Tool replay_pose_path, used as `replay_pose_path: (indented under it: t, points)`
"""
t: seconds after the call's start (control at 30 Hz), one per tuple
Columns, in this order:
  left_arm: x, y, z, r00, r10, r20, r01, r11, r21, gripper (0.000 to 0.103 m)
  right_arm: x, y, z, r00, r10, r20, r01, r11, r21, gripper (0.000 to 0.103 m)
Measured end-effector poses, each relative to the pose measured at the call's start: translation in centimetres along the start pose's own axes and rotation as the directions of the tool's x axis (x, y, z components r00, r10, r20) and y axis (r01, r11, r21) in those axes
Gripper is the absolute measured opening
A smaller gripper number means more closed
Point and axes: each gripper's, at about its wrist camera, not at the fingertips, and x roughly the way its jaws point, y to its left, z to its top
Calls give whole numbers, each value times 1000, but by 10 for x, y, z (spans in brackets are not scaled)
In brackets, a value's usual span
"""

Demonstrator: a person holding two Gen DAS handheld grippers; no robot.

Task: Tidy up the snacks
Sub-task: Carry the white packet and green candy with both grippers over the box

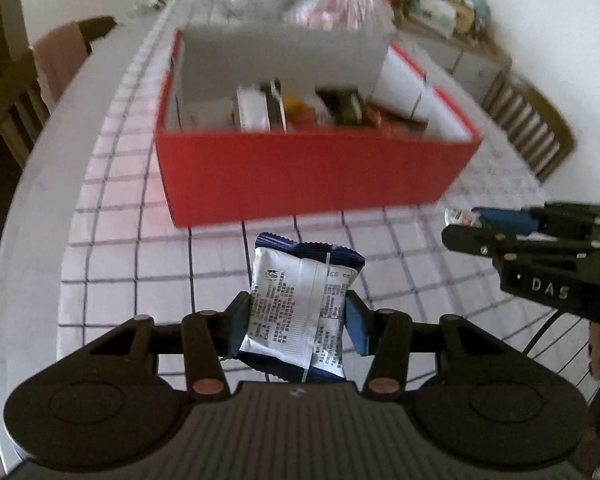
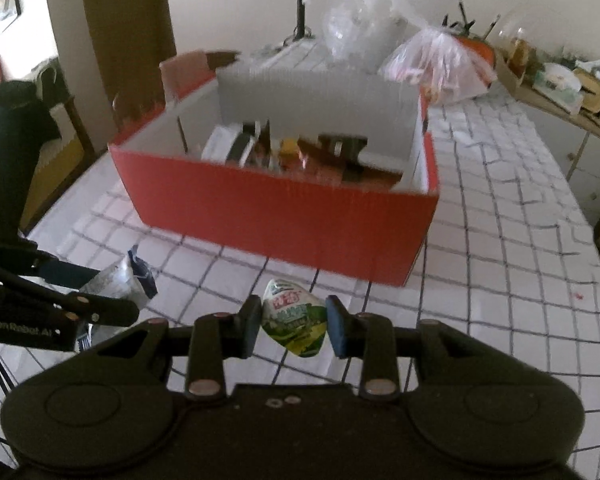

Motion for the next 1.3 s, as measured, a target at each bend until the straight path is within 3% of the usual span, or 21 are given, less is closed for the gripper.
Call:
replay_pose_path:
  t: [0.23, 0.5, 0.93, 1.3]
  points:
    - [-36, 3, 30, 993, 22, 120, -21, 1000, -9, 48, -19, 1, 36, 996, -16, 87, 16, 1000, 2, 33]
    - [-41, 4, 70, 981, 73, 182, -75, 997, -1, 49, -10, -2, 74, 991, -32, 129, 35, 999, -17, 33]
    - [4, 16, 117, 975, 181, 126, -180, 983, -18, 48, 39, -16, 110, 994, -76, 77, 77, 997, -7, 33]
    - [48, 15, 135, 979, 197, 41, -198, 980, 7, 48, 83, -29, 121, 998, -64, -4, 64, 998, 6, 33]
